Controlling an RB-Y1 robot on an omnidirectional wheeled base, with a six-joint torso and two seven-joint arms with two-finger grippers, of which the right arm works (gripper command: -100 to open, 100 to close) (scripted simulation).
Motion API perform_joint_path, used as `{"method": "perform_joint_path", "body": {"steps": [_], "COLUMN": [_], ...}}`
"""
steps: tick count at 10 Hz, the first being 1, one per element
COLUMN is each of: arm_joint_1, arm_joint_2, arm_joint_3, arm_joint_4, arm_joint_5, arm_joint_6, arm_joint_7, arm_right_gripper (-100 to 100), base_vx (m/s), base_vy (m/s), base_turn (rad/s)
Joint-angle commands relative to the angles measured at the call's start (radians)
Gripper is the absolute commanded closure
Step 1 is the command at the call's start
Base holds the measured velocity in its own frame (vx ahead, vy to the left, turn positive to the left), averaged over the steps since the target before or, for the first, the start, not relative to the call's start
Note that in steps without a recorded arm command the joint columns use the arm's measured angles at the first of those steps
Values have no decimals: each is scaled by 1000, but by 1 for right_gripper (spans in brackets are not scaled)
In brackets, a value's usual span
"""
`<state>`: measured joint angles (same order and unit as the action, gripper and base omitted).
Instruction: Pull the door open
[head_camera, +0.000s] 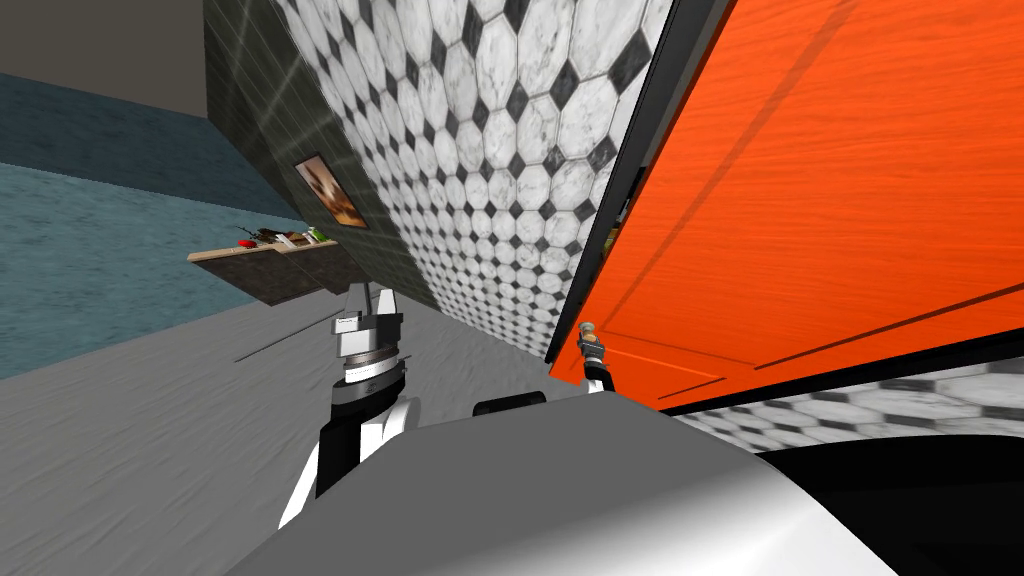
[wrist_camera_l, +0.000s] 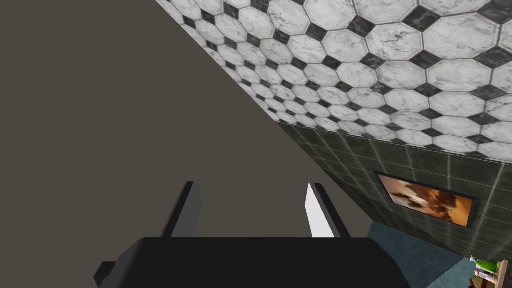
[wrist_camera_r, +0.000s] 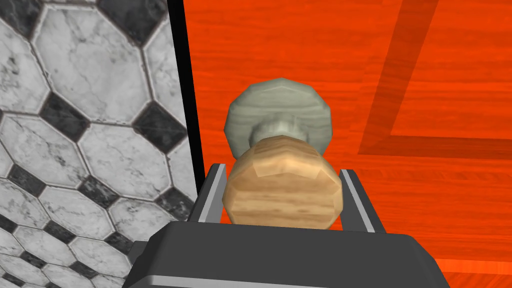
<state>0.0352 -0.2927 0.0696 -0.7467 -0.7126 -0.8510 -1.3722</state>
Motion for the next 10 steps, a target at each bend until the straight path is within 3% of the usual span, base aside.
{"method": "perform_joint_path", "body": {"steps": [1,3,4,10], "arm_joint_1": [0,0,8,35], "arm_joint_2": [2,2,-10,-56], "arm_joint_3": [1,1,20,96], "arm_joint_4": [-1,-1,-6,-36], "arm_joint_5": [0,0,9,45], "arm_joint_6": [-1,-1,0,-5], "arm_joint_7": [-1,-1,-20,-95], "arm_right_gripper": [100,100,100,100], "base_vx": [-15,-3,-133,-220], "base_vy": [3,2,-19,-17], "base_turn": [3,-1,99,106]}}
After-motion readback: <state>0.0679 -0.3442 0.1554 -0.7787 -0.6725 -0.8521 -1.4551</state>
